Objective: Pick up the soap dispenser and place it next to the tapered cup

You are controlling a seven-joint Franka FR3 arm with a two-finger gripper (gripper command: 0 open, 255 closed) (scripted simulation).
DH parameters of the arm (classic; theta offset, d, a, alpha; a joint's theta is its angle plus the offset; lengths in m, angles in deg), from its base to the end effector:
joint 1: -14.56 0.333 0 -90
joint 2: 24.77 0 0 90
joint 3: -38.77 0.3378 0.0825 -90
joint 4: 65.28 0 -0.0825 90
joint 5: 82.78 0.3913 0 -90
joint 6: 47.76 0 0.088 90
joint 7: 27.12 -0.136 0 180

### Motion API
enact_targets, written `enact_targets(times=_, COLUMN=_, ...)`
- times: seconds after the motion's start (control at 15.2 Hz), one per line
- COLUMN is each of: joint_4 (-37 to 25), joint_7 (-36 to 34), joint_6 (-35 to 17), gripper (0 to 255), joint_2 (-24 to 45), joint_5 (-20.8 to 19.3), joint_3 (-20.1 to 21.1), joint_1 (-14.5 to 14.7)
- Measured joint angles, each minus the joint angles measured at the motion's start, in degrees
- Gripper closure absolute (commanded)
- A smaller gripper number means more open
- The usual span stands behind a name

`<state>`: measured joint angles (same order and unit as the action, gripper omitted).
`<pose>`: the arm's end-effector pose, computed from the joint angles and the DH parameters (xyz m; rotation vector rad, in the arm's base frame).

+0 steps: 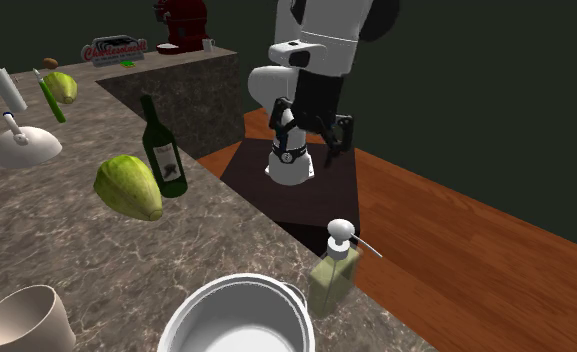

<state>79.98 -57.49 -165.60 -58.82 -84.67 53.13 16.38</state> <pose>0.3643 0.1055 0.4631 2.9863 -0.4030 0.2361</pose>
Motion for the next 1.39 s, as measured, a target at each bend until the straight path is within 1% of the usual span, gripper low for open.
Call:
enact_targets(times=0.2, joint_4=1.6, joint_7=-4.2, joint_6=-5.2, gripper=0, joint_2=4.0, joint_5=0.0, joint_3=3.0, joint_1=0.0)
enact_targets(times=0.53, joint_4=0.0, joint_7=-12.1, joint_6=-12.4, gripper=0, joint_2=13.7, joint_5=-2.3, joint_3=8.3, joint_1=-1.2)
enact_targets(times=0.73, joint_4=-1.1, joint_7=-18.0, joint_6=-16.8, gripper=0, joint_2=20.1, joint_5=-5.5, joint_3=11.5, joint_1=-2.3)
enact_targets(times=0.92, joint_4=-3.8, joint_7=-25.1, joint_6=-19.9, gripper=0, joint_2=27.5, joint_5=-10.6, joint_3=14.4, joint_1=-3.3)
enact_targets(times=1.12, joint_4=-4.0, joint_7=-28.8, joint_6=-22.6, gripper=0, joint_2=31.4, joint_5=-14.3, joint_3=15.0, joint_1=-3.9)
enact_targets(times=1.39, joint_4=-4.0, joint_7=-31.7, joint_6=-25.2, gripper=0, joint_2=34.8, joint_5=-18.1, joint_3=14.7, joint_1=-4.3)
